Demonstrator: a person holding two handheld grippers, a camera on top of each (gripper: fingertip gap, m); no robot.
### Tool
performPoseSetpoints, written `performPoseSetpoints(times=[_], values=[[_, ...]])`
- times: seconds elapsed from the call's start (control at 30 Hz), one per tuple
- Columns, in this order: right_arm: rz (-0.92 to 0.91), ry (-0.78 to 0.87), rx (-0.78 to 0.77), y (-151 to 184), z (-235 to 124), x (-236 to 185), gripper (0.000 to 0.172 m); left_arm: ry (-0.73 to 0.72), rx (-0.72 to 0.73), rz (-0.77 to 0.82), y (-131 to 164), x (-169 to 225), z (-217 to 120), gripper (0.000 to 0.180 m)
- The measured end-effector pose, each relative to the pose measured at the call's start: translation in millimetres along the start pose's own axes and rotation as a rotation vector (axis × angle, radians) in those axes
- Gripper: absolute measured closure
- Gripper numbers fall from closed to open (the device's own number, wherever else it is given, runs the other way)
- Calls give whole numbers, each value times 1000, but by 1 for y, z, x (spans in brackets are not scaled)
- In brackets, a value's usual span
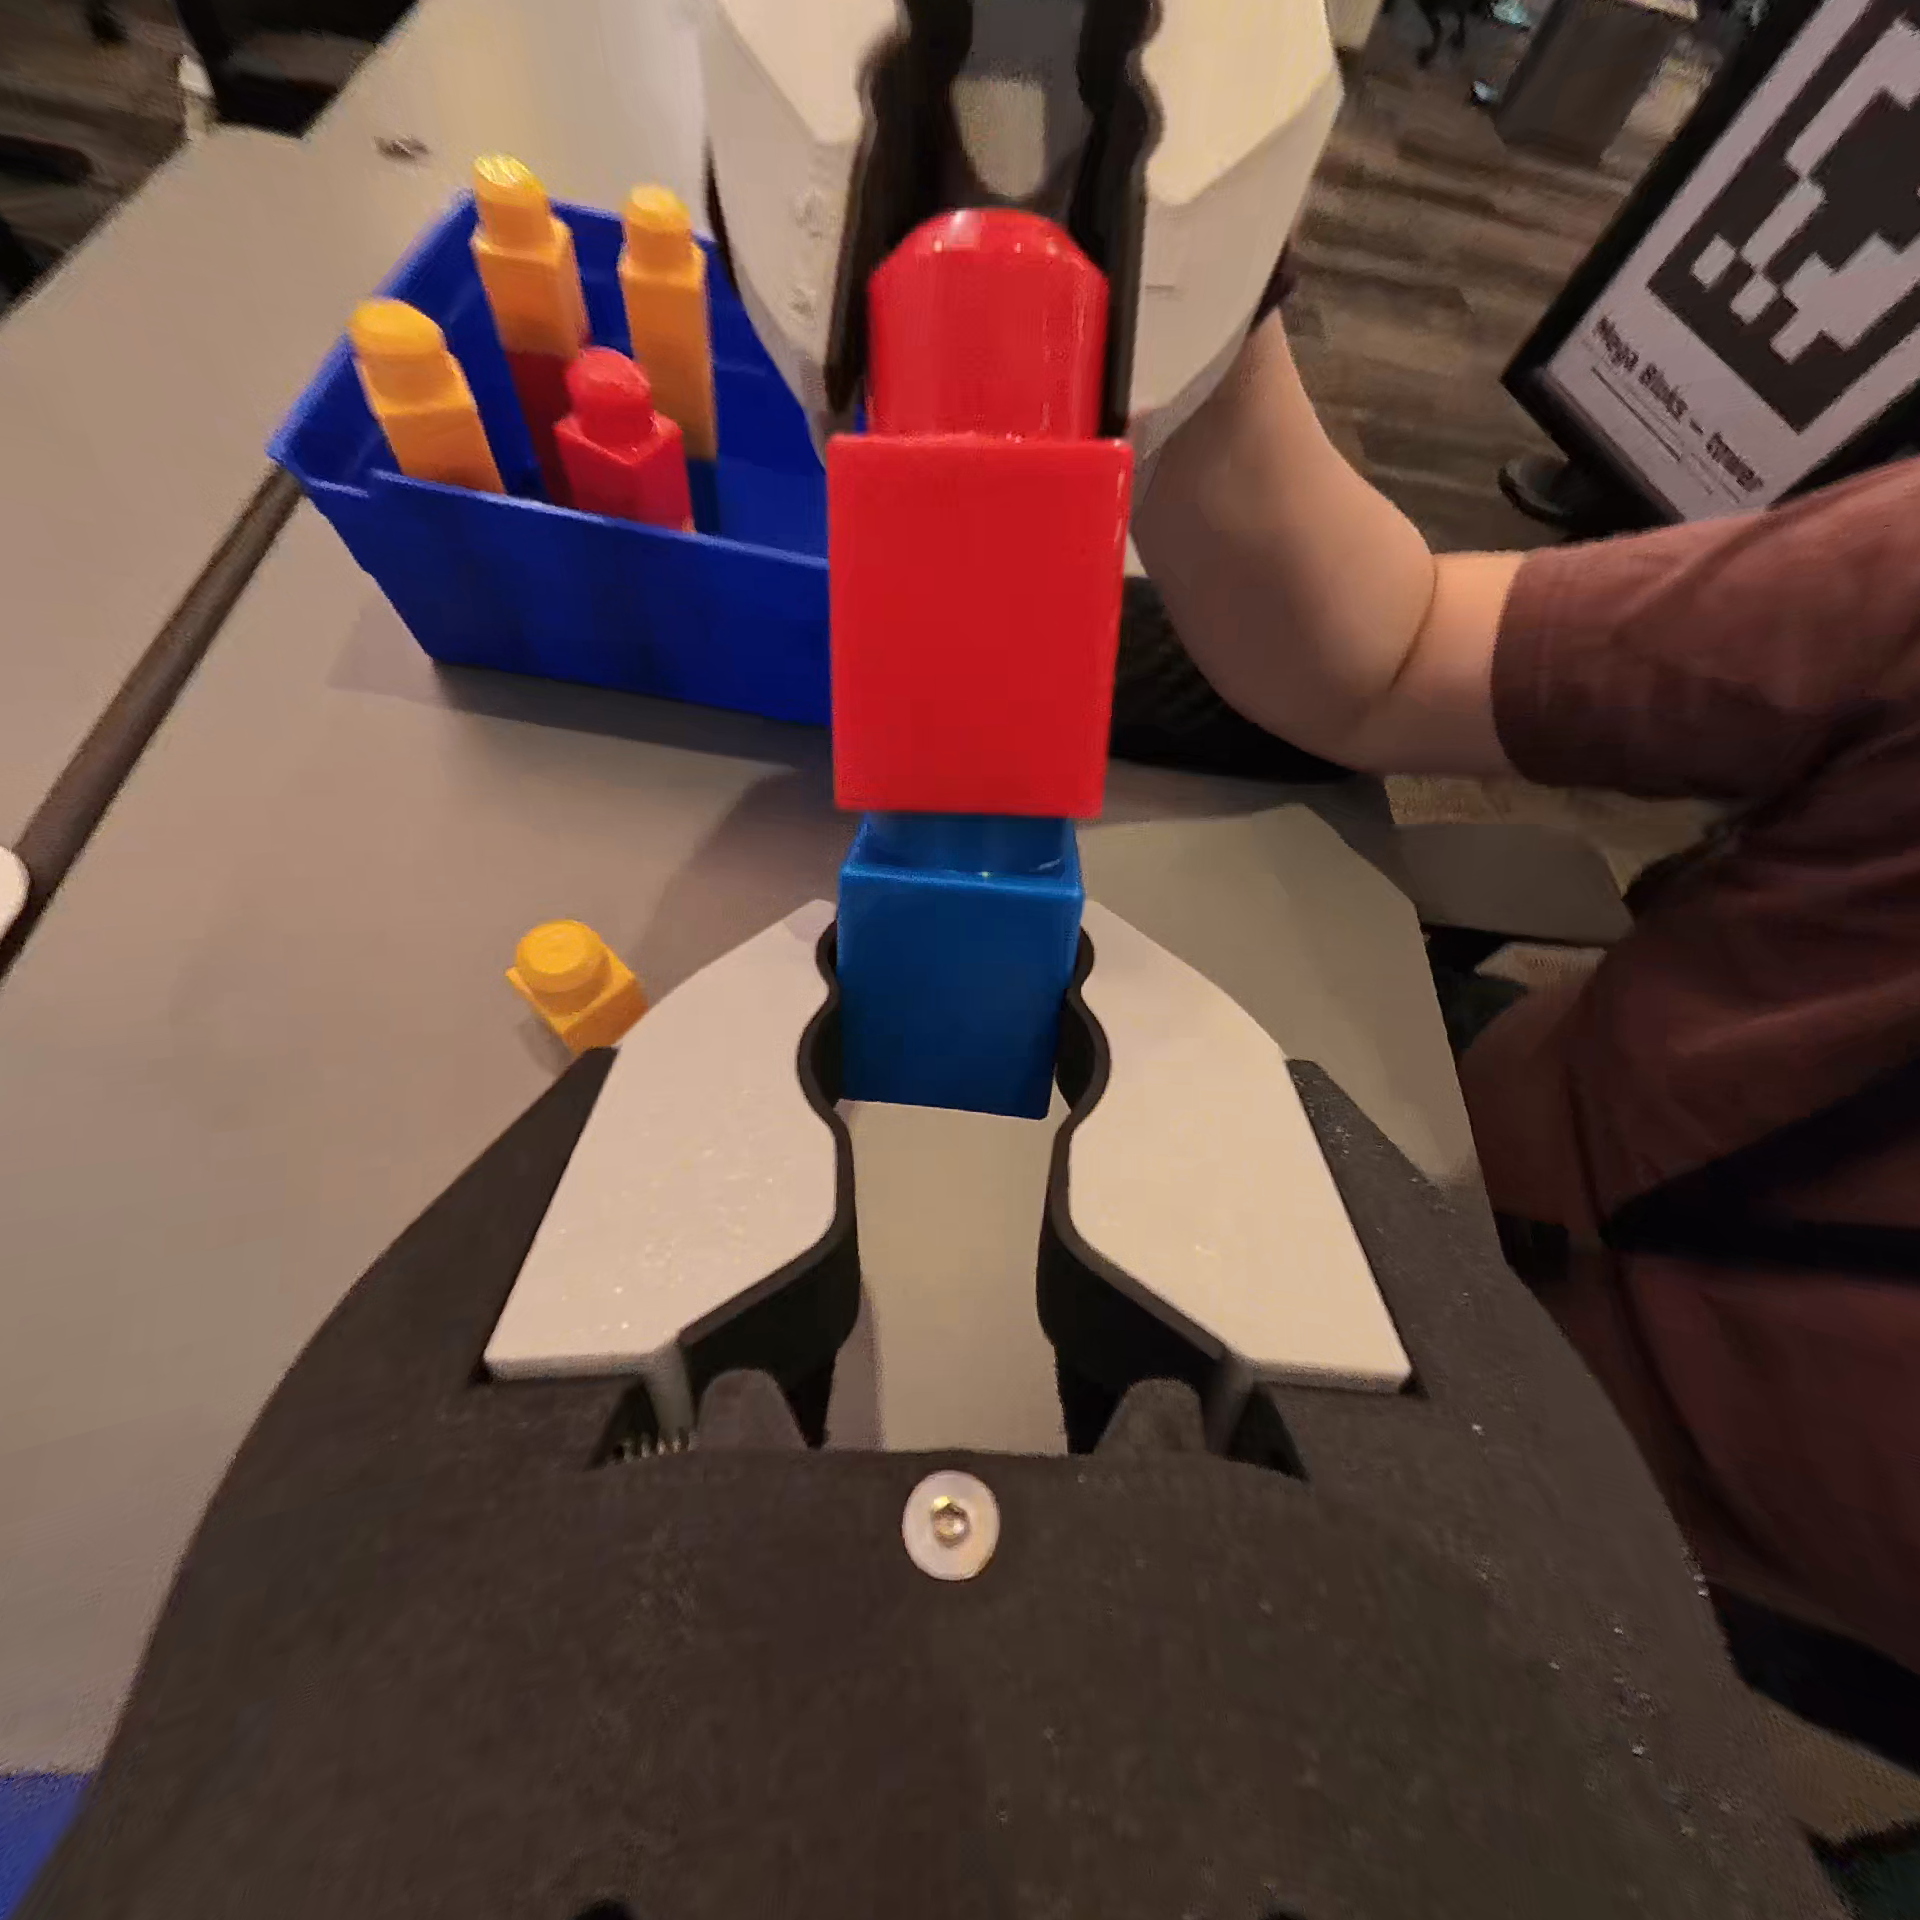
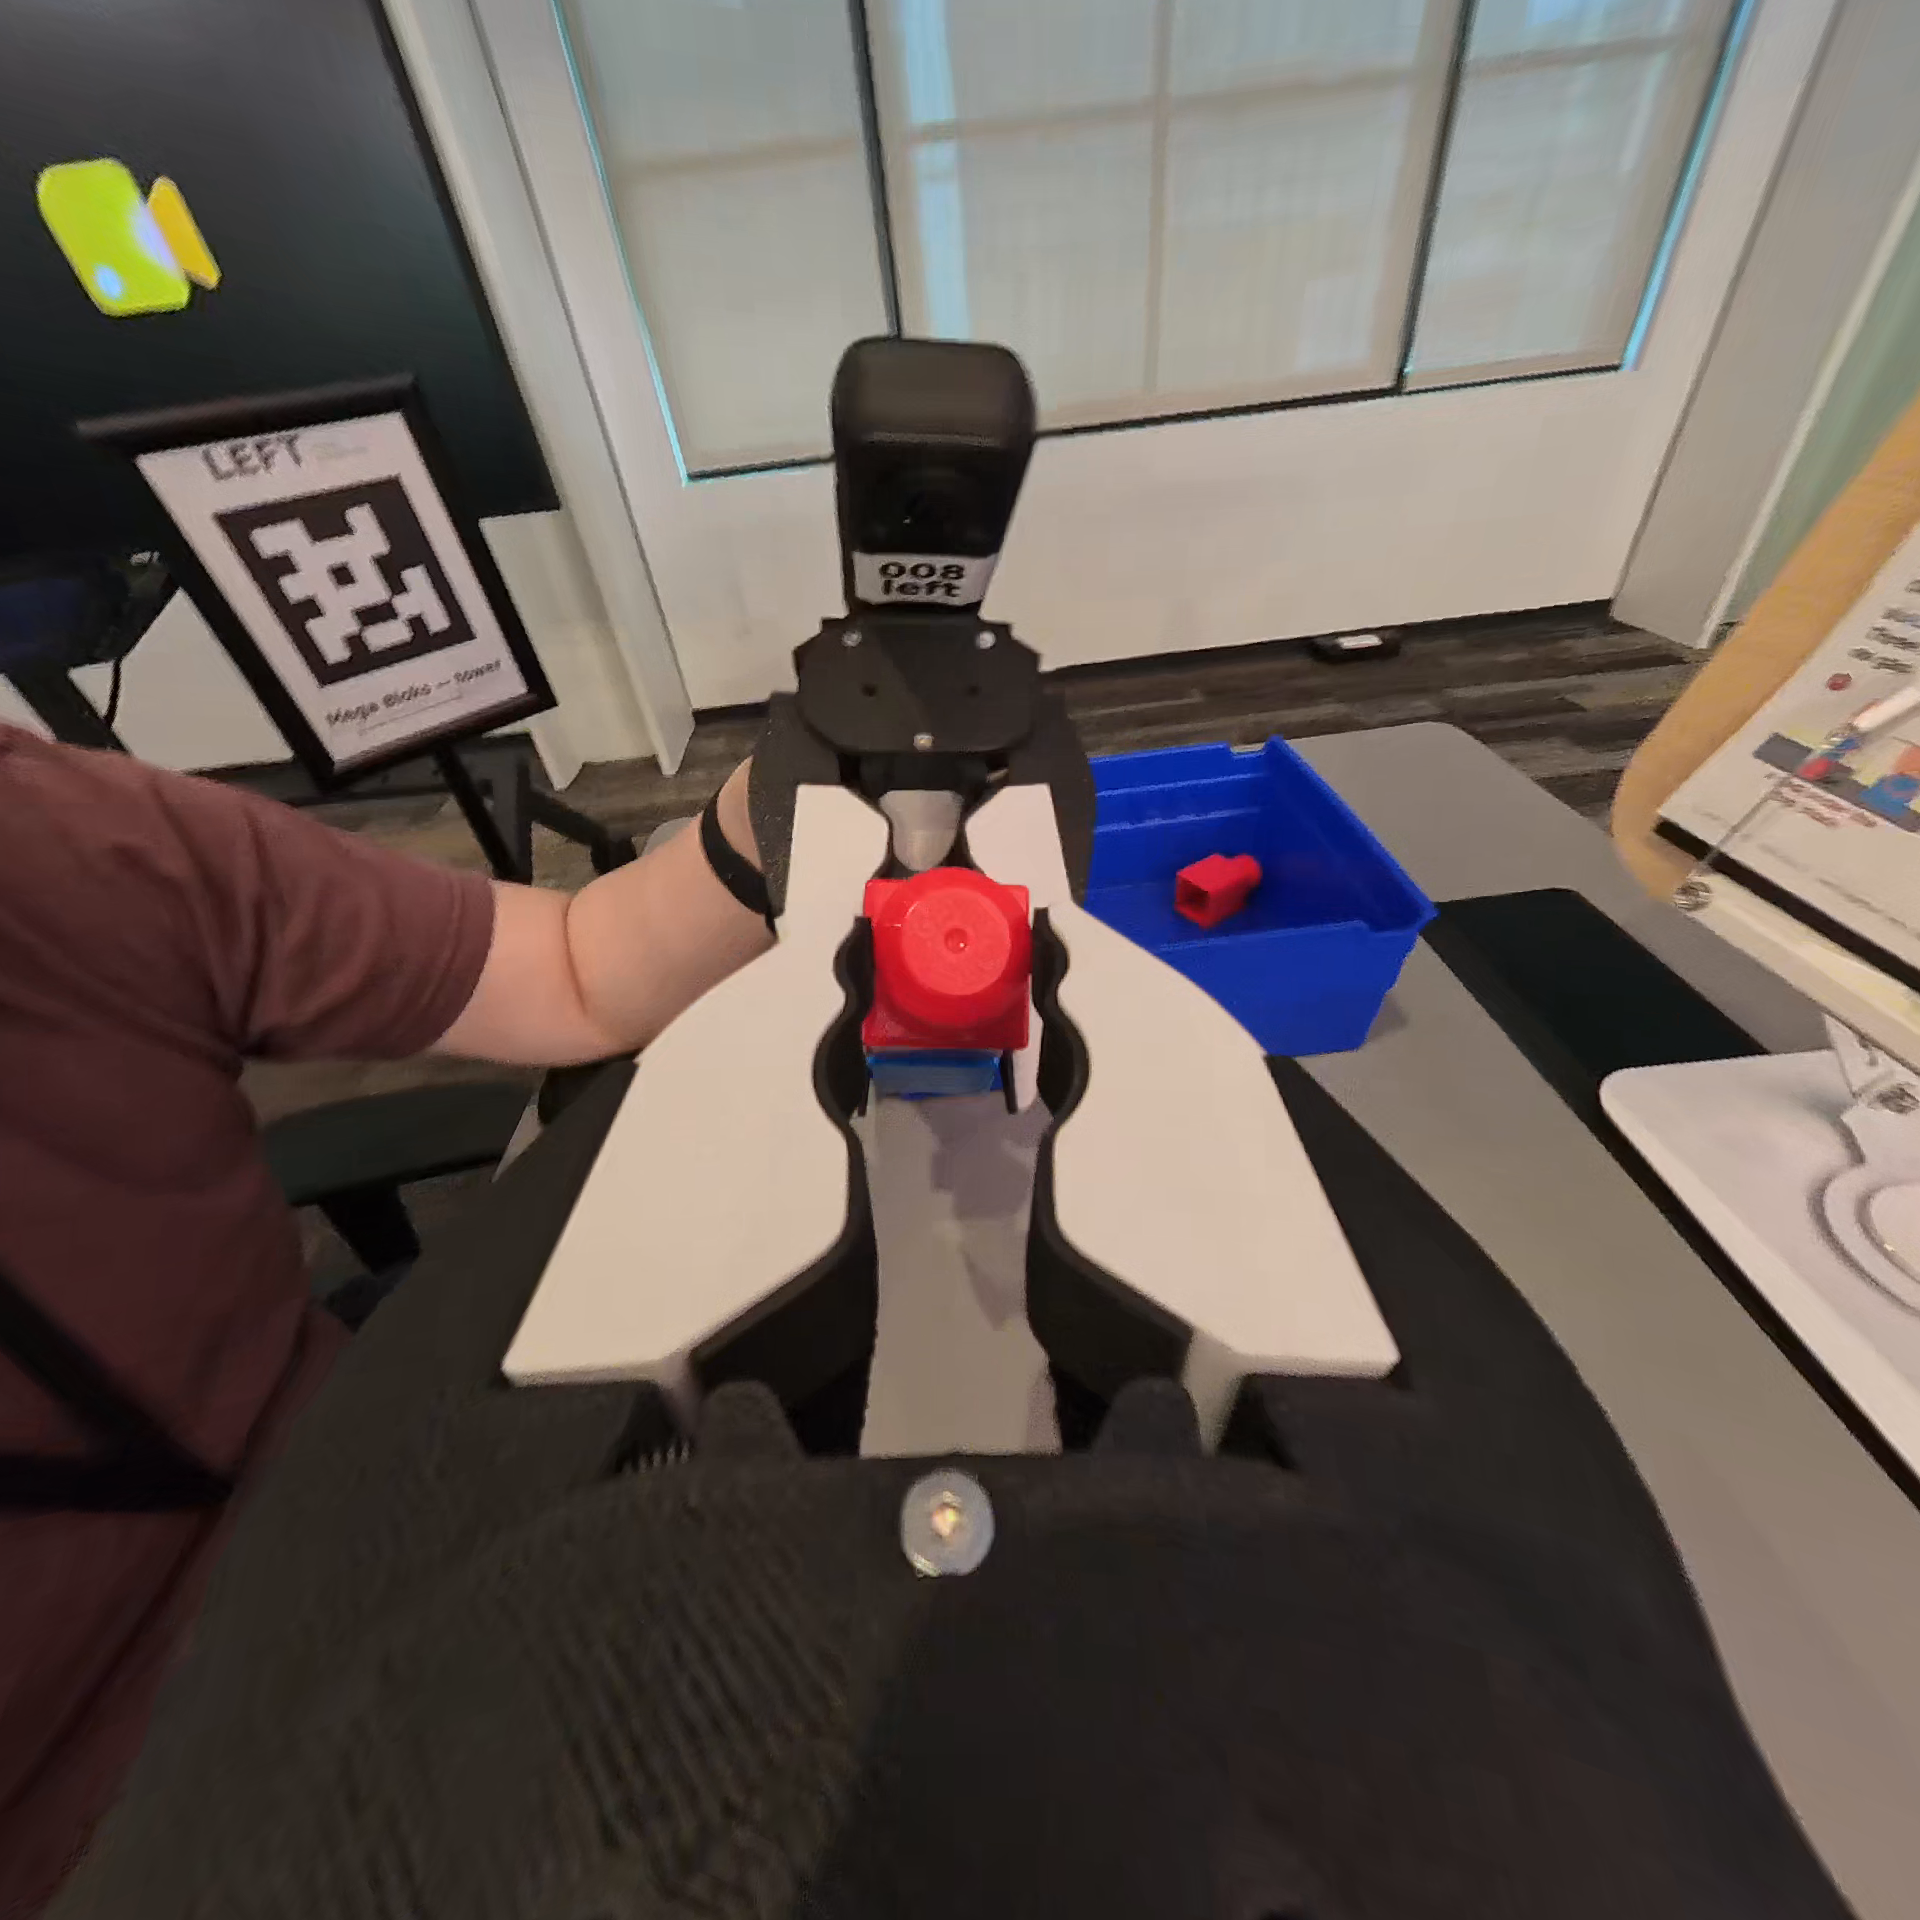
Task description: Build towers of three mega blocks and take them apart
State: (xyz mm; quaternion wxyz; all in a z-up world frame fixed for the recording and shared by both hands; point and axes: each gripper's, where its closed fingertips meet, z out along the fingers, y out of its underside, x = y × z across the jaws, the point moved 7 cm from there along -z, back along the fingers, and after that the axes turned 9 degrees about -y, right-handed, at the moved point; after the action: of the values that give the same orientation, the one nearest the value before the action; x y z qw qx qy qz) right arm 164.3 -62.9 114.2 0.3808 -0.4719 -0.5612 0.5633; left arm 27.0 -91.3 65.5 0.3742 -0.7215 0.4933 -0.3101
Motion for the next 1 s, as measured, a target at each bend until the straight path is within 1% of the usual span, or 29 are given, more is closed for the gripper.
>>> performPoseSetpoints(times=[0.07,0.1,0.23,0.33,0.4,0.5,0.53,0.57,0.6,0.63,0.73,0.77,0.9,1.0], values=[[14,-33,-43,3,1,-3,142,43,-38,19,3,5,3,144],[26,-28,-62,5,1,-2,142,42,-57,15,5,5,5,144],[19,53,-156,11,3,1,142,7,-103,-48,9,-2,11,144],[12,50,-225,18,7,-1,142,-21,-176,-7,16,0,15,144],[-11,31,-191,14,7,-3,142,17,-163,-18,15,3,15,144],[-18,31,14,-1,6,-1,141,143,2,-123,0,5,8,144],[3,50,70,-3,6,1,139,170,56,-162,-4,4,5,144],[30,71,109,-4,7,4,129,177,89,-180,-6,3,2,144],[58,79,119,-3,8,7,120,170,117,-189,-8,2,1,144],[86,71,106,0,11,8,119,153,126,-194,-8,0,-1,144],[133,18,58,7,21,8,125,136,102,-194,-7,0,1,144],[134,18,60,8,22,8,135,118,89,-186,-6,-1,3,144],[173,-6,92,8,20,7,135,135,121,-199,-10,2,0,145],[192,-41,103,8,21,6,135,121,120,-175,-11,3,-2,145]])
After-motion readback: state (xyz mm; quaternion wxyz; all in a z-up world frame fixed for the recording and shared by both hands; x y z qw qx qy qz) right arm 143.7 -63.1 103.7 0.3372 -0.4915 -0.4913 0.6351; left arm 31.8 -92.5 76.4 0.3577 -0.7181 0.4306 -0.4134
